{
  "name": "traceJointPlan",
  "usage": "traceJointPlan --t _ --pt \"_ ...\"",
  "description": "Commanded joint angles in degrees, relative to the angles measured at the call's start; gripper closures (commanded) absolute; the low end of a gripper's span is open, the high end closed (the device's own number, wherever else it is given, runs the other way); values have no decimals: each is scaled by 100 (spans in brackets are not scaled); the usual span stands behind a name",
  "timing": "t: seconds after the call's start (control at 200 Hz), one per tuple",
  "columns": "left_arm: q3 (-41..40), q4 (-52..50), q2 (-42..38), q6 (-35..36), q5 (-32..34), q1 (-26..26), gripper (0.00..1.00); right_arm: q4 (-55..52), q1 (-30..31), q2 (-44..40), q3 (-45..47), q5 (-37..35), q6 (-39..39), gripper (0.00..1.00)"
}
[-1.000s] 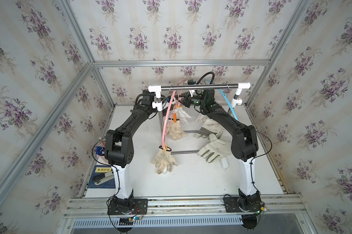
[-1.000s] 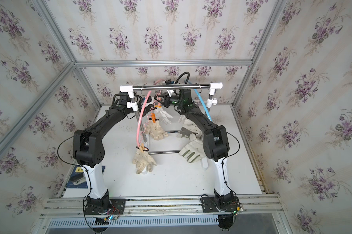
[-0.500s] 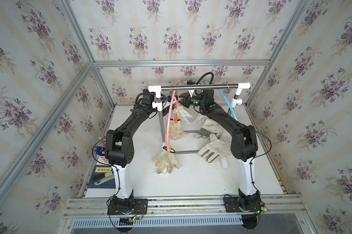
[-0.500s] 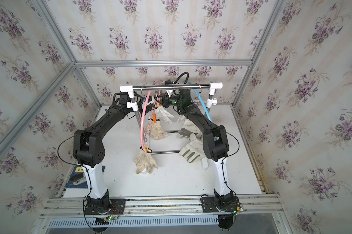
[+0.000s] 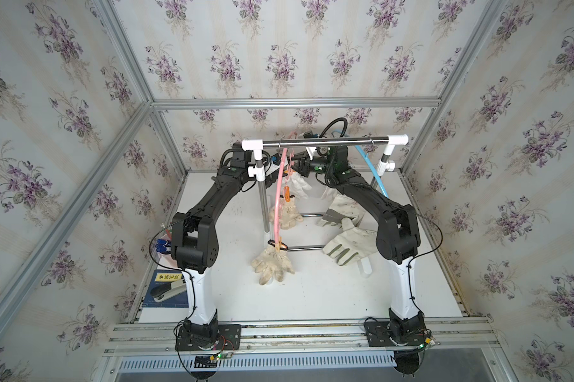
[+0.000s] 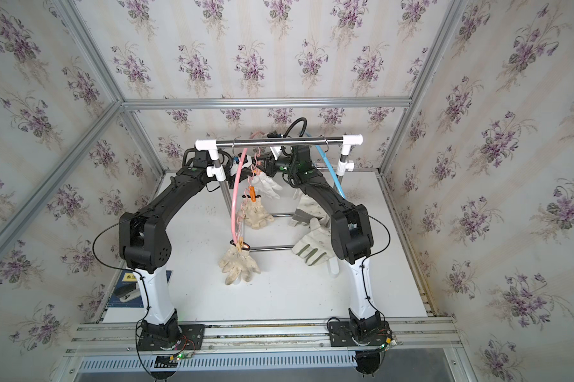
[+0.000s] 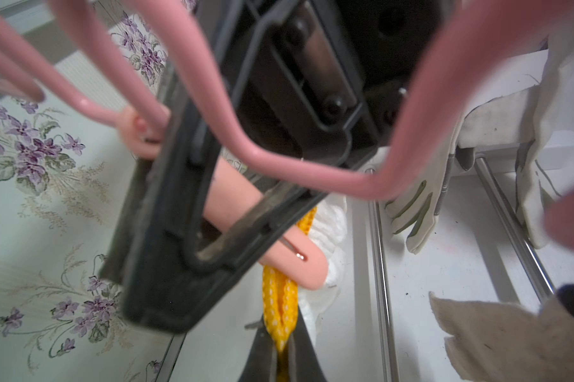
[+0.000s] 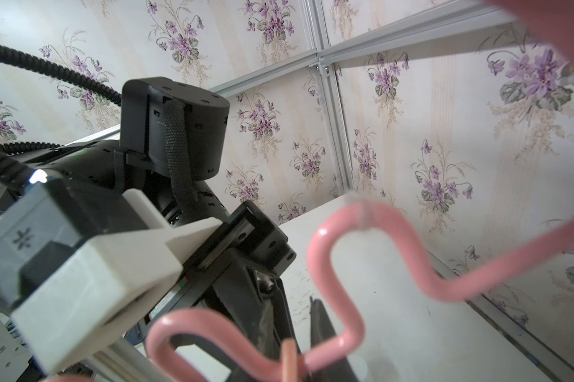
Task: Clip the gloves onto a hanger to dry
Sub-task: Clamp the glove onto the hanger.
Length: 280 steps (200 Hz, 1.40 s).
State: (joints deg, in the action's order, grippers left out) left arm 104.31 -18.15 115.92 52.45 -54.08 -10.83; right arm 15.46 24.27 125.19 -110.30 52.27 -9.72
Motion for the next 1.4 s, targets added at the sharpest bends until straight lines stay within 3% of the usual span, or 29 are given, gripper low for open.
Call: traceJointPlan --t 0.0,0.814,0.864,0.989,1.229,1.394 --pt "74 -70 -21 11 -189 3 100 -226 -8 74 -18 -112 145 91" --pt "144 145 -98 -149 84 31 100 -299 25 90 -40 -138 204 92" --pt "123 145 -105 -155 60 33 100 -299 25 85 -50 -144 198 88" --pt "56 124 -122 -94 25 30 100 -340 30 76 -70 -178 232 62" --pt "-117 44 -206 96 94 29 95 -561 25 37 -139 -342 438 46" --pt "-339 213 -310 -4 319 44 80 -739 33 -16 -167 -561 590 38"
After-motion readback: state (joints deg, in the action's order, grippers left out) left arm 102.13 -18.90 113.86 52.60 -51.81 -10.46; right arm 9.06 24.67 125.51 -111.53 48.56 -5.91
